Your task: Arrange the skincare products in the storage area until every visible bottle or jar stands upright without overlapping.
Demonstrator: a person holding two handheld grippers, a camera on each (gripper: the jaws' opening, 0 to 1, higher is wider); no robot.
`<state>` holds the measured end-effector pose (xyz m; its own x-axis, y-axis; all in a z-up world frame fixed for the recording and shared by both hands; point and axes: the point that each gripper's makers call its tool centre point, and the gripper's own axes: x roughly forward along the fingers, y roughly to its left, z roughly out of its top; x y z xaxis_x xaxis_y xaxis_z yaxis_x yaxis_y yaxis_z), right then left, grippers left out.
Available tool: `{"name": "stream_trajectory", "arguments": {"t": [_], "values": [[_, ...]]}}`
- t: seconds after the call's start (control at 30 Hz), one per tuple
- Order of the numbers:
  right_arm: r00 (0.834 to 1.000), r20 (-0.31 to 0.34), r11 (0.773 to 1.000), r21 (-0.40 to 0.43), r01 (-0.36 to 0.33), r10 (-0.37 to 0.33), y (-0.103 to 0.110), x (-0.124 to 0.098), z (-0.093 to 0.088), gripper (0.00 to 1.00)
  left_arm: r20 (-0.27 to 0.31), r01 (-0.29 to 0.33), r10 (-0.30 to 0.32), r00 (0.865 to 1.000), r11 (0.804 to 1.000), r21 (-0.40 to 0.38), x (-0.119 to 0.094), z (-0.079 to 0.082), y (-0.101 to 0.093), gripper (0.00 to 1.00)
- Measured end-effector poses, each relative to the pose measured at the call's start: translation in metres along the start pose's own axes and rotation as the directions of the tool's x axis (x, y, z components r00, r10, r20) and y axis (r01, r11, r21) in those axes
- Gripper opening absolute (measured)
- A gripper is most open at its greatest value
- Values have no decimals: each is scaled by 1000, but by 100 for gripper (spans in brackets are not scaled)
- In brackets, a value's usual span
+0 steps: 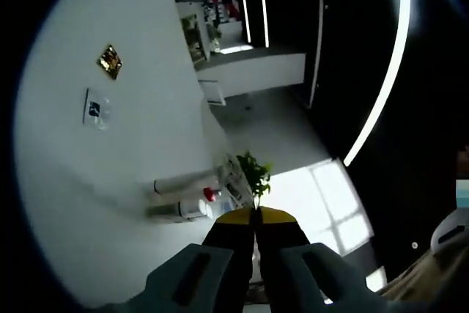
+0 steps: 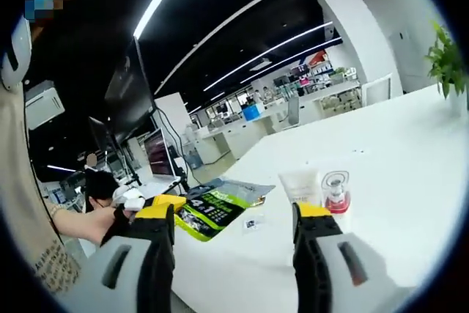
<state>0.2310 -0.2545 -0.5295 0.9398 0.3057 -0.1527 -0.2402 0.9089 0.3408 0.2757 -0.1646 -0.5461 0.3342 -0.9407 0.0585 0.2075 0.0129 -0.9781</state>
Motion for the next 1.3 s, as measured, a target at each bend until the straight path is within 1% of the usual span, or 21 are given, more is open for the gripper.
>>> {"name": "stream_trajectory", "arguments": {"t": [0.03,0.07,0.2,0.3,0.4,0.57,0.67,0.8,0.93,0.97,1.07,1.13,1.17,1.2,1.3], "values": [[1000,-15,1000,-13,10,-11,-3,-1,-3,79,-1,-5,5,1000,1000,-1,1,0,3,0],[1000,-22,1000,-14,15,-15,-4,-2,-5,81,-3,-13,13,1000,1000,-4,2,0,8,0],[999,-33,1000,-8,27,-28,-11,-5,-10,84,-14,-39,38,999,999,-17,6,-2,23,0],[997,-64,998,-43,35,-38,-15,-5,-18,88,-26,-64,64,998,998,-19,9,-4,35,0],[996,-76,998,-41,38,-41,-18,-5,-23,91,-42,-92,92,995,996,-19,11,-7,50,0],[993,-100,997,-46,65,-69,-26,-5,-34,99,-62,-127,126,990,992,-12,14,-11,68,0],[990,-122,996,-46,72,-77,-29,-8,-41,100,-80,-150,149,986,989,2,16,-14,79,0],[984,-148,995,-49,91,-97,-34,-12,-52,100,-104,-189,190,976,982,19,17,-18,96,0],[979,-159,991,-66,117,-126,-40,-17,-58,100,-117,-220,222,968,975,28,18,-22,110,0],[979,-161,991,-72,116,-126,-40,-18,-59,100,-119,-222,224,967,975,30,17,-22,111,0],[973,-181,986,-103,129,-146,-45,-21,-63,100,-121,-250,254,960,967,48,17,-24,121,0],[972,-184,987,-95,133,-149,-46,-21,-65,100,-126,-257,262,957,965,51,17,-25,125,0],[972,-182,986,-91,137,-151,-48,-22,-66,100,-138,-271,277,951,961,62,16,-26,129,0],[971,-183,986,-89,142,-156,-49,-22,-68,100,-143,-279,286,948,958,68,15,-27,131,0],[967,-196,985,-83,149,-162,-51,-23,-72,100,-161,-337,349,923,936,98,10,-32,147,0]]}}
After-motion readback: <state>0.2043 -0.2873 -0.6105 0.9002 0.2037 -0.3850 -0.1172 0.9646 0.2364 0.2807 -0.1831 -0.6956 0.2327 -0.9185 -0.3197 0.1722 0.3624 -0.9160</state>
